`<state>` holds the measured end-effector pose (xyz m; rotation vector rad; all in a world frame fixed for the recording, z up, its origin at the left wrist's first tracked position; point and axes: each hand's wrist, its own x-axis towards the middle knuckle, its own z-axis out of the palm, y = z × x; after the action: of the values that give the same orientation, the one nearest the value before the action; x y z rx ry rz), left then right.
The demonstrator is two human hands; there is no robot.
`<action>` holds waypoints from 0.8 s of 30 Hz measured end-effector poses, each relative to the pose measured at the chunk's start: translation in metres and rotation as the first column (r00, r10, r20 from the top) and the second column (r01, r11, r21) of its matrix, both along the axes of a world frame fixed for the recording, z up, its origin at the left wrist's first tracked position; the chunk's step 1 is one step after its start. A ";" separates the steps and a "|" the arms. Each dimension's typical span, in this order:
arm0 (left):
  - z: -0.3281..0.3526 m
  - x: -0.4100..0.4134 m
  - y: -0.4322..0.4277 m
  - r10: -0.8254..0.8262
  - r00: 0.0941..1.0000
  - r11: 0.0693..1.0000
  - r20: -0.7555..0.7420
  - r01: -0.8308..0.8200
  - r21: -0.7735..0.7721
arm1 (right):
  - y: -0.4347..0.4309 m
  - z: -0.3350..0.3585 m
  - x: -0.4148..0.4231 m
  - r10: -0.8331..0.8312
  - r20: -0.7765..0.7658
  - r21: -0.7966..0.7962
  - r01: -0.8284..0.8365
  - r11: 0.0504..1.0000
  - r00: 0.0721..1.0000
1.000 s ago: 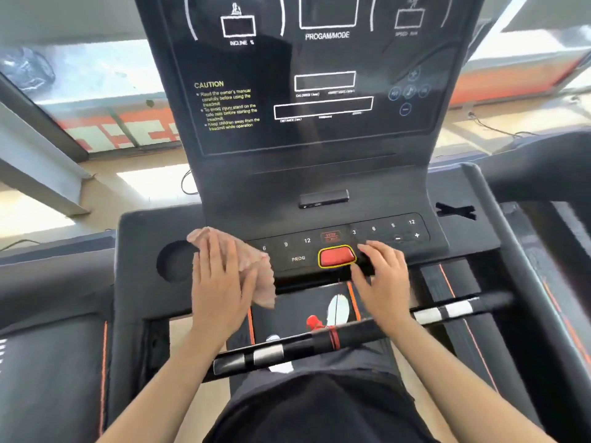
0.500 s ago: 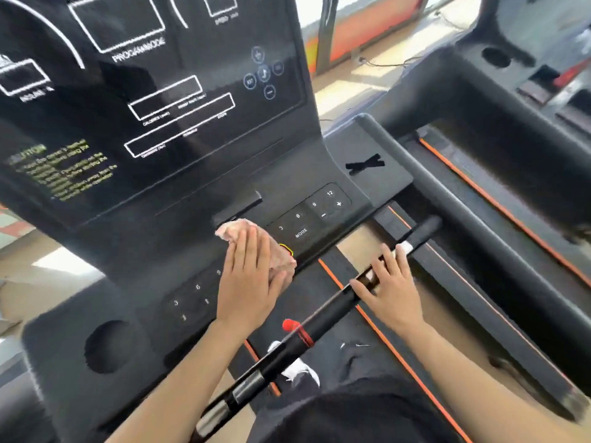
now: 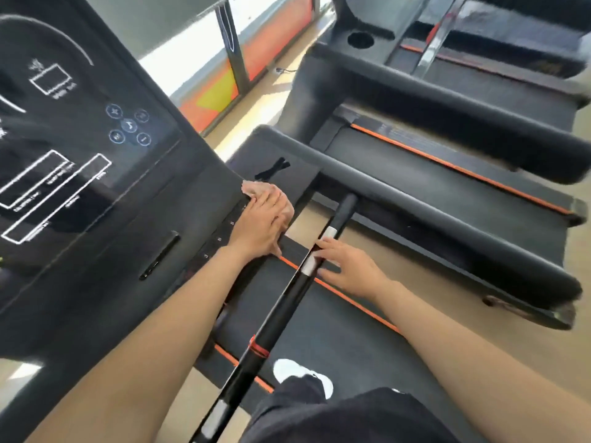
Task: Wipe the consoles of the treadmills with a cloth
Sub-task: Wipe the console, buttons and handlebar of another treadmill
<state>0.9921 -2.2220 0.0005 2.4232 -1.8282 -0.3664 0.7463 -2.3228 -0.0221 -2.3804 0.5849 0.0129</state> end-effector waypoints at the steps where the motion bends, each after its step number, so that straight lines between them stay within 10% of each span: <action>1: 0.007 -0.016 -0.007 0.018 0.992 0.999 -0.121 -0.023 -0.043 | -0.001 0.004 -0.011 -0.067 0.028 0.019 0.066 0.998 0.997; 10: 0.035 -0.252 -0.029 0.212 0.558 0.931 -0.802 -0.364 -0.007 | -0.021 0.011 -0.235 -0.658 0.112 0.370 0.583 0.723 0.745; 16: 0.036 -0.418 -0.050 0.166 0.405 0.979 -0.899 -0.179 0.100 | -0.023 0.016 -0.379 -0.650 0.000 0.510 0.559 0.654 0.760; 24: 0.026 -0.543 -0.110 0.107 0.386 0.970 -0.916 0.162 0.182 | -0.031 0.015 -0.505 -0.837 -0.017 0.534 0.713 0.454 0.547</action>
<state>0.4494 -2.3319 0.0262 1.5679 -1.2611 -1.6470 0.2412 -2.3534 -0.0073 -1.3869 1.3426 -0.4981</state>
